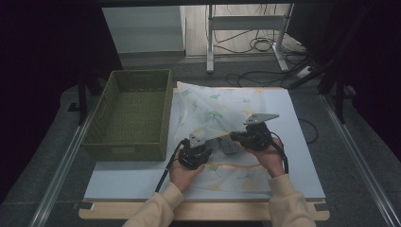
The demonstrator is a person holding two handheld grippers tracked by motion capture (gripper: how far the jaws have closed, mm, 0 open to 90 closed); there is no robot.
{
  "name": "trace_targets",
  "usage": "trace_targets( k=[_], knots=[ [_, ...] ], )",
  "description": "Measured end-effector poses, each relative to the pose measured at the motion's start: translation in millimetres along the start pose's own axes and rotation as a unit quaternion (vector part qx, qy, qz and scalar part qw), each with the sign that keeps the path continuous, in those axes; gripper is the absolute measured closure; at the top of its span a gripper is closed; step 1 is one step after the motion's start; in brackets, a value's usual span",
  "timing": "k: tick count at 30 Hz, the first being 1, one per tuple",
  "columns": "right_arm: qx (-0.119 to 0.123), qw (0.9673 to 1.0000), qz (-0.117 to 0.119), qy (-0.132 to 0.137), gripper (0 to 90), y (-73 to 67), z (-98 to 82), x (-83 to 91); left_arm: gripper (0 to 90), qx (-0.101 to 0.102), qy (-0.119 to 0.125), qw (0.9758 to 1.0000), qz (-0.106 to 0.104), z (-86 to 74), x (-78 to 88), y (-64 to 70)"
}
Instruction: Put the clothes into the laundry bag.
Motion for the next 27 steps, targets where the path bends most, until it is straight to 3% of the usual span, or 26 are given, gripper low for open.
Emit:
trace_targets(
  k=[6, 12, 20, 27],
  knots=[
    [0.002, 1.0, 0.001, -0.004, 88.4, -1.5, -1.8, -1.8, 62.8, 0.007, 0.011, 0.9998, -0.014, -10.5, 28.1, -8.3],
    [0.004, 1.0, 0.004, -0.008, 88.1, -3.9, -3.7, -3.4, 50.8, -0.001, 0.007, 0.9999, -0.015, -22.6, 49.8, -21.5],
    [0.012, 0.9997, 0.01, -0.019, 88.1, -11.0, -8.5, -4.3, 46.7, 0.004, 0.0, 1.0, 0.001, -42.4, 66.4, -43.6],
    [0.015, 0.9993, 0.015, -0.03, 88.0, -15.1, -16.5, -7.5, 45.9, 0.005, -0.005, 0.9999, 0.012, -53.2, 73.4, -54.6]
  ],
)
Point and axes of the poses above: each handheld gripper's, and its own axes: x roughly backward along the jaws, z roughly out of its top, y roughly to its right, the point moved 10 cm from there along -x, roughly forward along the jaws, and after that the axes turned 15 degrees about z, right-handed, at the moved point
